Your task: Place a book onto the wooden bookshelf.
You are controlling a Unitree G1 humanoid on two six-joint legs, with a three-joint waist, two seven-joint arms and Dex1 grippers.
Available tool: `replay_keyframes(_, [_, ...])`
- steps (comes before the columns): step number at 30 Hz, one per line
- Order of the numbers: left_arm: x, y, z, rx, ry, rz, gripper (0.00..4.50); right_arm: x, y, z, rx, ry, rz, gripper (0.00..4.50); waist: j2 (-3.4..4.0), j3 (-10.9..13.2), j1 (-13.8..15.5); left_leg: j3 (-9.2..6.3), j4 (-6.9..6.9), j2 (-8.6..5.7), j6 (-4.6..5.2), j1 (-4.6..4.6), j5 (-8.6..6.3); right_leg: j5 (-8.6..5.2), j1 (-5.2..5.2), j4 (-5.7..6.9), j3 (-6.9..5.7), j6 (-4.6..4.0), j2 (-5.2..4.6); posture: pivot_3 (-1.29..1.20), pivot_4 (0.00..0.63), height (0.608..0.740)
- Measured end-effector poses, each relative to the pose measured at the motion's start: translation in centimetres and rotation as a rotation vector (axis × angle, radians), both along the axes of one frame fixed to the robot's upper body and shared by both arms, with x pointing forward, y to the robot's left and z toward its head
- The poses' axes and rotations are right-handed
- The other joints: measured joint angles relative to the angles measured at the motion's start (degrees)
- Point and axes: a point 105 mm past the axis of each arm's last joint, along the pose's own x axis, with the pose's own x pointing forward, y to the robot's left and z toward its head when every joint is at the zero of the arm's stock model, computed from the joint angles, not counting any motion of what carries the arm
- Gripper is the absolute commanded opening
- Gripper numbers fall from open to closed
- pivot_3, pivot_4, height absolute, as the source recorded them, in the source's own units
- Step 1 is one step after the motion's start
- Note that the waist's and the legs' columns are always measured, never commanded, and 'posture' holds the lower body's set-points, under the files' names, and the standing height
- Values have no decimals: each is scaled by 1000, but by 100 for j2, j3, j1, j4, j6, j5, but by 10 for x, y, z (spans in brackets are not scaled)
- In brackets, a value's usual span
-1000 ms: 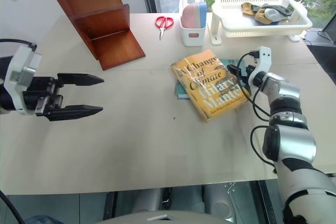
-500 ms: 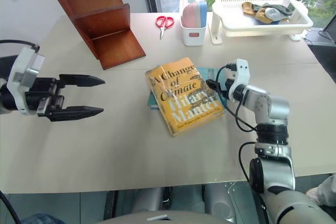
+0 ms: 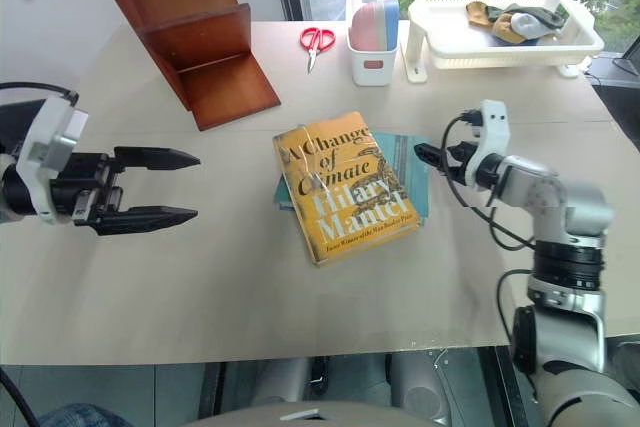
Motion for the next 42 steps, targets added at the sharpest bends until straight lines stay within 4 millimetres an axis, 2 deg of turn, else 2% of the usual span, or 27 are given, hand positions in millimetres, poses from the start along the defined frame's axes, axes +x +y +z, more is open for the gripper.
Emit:
replay_keyframes(3, [5,-4,-12,-85,70,52,4447,-13,-5,23,-24,-155,85,4485,-5,2,9,2,1,3,0,0,0,0,1,-1,2,1,1,0,150,740])
replay_keyframes(6, [7,-12,-40,-154,193,116,4447,-33,-20,31,-119,-293,141,4485,-12,6,32,1,2,3,2,-4,-1,0,2,-5,1,2,-1,0,150,740])
replay_keyframes(8, [10,-22,-69,-214,300,180,4447,-51,-31,34,-158,-384,175,4485,-10,5,51,4,7,0,4,-4,-3,0,5,-3,5,3,-6,0,150,740])
replay_keyframes(11, [16,-47,-106,-366,428,284,4447,-72,-44,41,-208,-447,228,4485,-18,8,55,-2,28,2,5,-4,-3,2,14,5,1,5,-6,0,150,740])
replay_keyframes(14, [17,-80,-121,-571,525,345,4447,-87,-49,47,-211,-479,255,4485,-29,6,43,-12,45,8,4,2,-2,4,27,15,-5,6,-3,0,150,740])
replay_keyframes(18, [21,-93,-120,-749,590,456,4447,-98,-47,49,-163,-499,259,4485,-26,4,40,-25,47,13,3,44,-2,4,75,9,-17,4,4,0,150,740])
replay_keyframes(23, [20,-103,-127,-836,643,580,4447,-122,-41,53,-85,-538,311,4485,-26,4,90,-48,55,-9,4,41,-3,3,100,-6,-39,5,-8,0,150,740])
replay_keyframes(28, [19,-114,-131,-918,695,649,4447,-144,-39,50,-80,-475,398,4485,-25,4,184,-62,67,-15,4,38,-3,3,105,-5,-51,4,-9,0,150,740])
replay_keyframes(32, [20,-122,-128,-965,728,653,4447,-159,-32,47,-79,-434,477,4485,-25,3,202,-68,75,-27,4,35,-3,2,108,-5,-55,3,-6,0,150,740])
replay_keyframes(39, [24,-128,-128,-950,751,629,4447,-170,-29,46,-125,-406,545,4485,-26,4,206,-71,79,-31,4,32,-3,1,108,-6,-58,3,-3,0,150,740])
replay_keyframes(40, [25,-128,-128,-951,751,629,4066,-171,-29,46,-131,-401,549,4500,-26,4,208,-70,80,-31,4,32,-3,1,108,-6,-57,3,-4,0,150,740])
replay_keyframes(42, [30,-128,-124,-970,750,622,3635,-174,-33,47,-164,-394,565,4500,-26,4,224,-71,81,-32,4,29,-3,1,108,-9,-58,3,-4,0,150,740])
